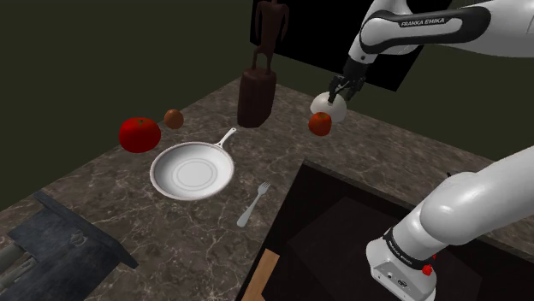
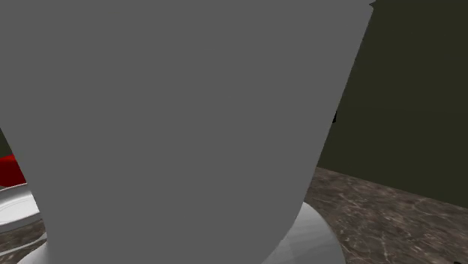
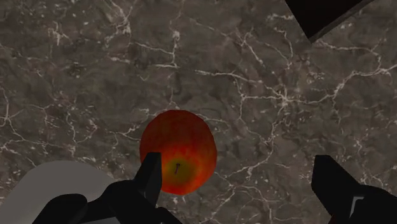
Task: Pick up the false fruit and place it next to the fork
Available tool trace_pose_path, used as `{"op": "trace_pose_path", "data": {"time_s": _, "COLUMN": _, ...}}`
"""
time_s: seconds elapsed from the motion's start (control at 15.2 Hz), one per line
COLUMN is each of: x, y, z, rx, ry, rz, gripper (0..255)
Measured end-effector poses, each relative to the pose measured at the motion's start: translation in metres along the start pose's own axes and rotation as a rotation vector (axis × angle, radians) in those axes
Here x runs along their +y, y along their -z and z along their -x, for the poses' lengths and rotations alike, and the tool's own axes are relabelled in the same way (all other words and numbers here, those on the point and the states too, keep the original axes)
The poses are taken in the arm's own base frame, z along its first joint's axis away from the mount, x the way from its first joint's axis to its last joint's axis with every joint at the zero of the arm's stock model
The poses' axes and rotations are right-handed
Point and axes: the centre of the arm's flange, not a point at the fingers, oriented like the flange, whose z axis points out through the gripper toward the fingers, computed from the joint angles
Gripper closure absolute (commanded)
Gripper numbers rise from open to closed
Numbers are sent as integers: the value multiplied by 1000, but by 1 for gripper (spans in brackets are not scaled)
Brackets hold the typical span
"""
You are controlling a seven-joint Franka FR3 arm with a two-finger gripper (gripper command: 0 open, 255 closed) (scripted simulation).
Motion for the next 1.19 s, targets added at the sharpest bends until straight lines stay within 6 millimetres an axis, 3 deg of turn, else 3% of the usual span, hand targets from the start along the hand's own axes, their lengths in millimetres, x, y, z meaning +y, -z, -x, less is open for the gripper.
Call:
{"op": "trace_pose_path", "data": {"time_s": 0.13, "x": 5, "y": -14, "z": -20, "rx": -7, "ry": -4, "rz": 4, "gripper": 0}}
{"op": "trace_pose_path", "data": {"time_s": 0.53, "x": 45, "y": -67, "z": -69, "rx": -30, "ry": -18, "rz": 16, "gripper": 0}}
{"op": "trace_pose_path", "data": {"time_s": 0.99, "x": 48, "y": -106, "z": -76, "rx": -32, "ry": -20, "rz": 18, "gripper": 0}}
{"op": "trace_pose_path", "data": {"time_s": 1.19, "x": 49, "y": -113, "z": -76, "rx": -32, "ry": -20, "rz": 18, "gripper": 0}}
